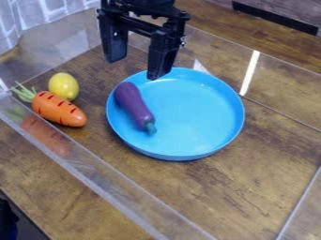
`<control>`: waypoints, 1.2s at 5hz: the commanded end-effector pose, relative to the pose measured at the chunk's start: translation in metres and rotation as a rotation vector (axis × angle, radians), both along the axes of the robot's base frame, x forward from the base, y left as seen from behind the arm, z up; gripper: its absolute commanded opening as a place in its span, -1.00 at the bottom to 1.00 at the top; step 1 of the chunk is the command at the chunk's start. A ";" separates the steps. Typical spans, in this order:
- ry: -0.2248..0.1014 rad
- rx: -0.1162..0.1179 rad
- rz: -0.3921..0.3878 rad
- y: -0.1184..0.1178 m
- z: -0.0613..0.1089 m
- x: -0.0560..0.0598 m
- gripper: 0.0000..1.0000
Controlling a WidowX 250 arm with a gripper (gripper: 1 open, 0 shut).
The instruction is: Remove the purple eggplant from the blue tray and put it on the table
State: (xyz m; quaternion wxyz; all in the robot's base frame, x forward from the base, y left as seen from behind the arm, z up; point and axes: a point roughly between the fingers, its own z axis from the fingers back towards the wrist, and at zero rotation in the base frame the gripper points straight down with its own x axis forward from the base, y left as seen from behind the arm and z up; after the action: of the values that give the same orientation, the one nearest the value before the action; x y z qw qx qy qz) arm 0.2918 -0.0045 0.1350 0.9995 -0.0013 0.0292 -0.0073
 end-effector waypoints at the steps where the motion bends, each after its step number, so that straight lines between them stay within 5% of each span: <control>1: 0.013 -0.006 0.017 -0.002 -0.007 0.000 1.00; 2: 0.018 -0.018 0.065 -0.004 -0.017 0.002 1.00; 4: 0.002 -0.088 0.291 -0.011 -0.035 0.009 1.00; 6: -0.008 -0.118 0.488 -0.006 -0.048 0.016 1.00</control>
State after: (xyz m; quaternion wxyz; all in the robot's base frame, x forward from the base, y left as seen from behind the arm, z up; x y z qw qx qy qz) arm 0.3035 -0.0175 0.0767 0.9723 -0.0625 0.0429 0.2211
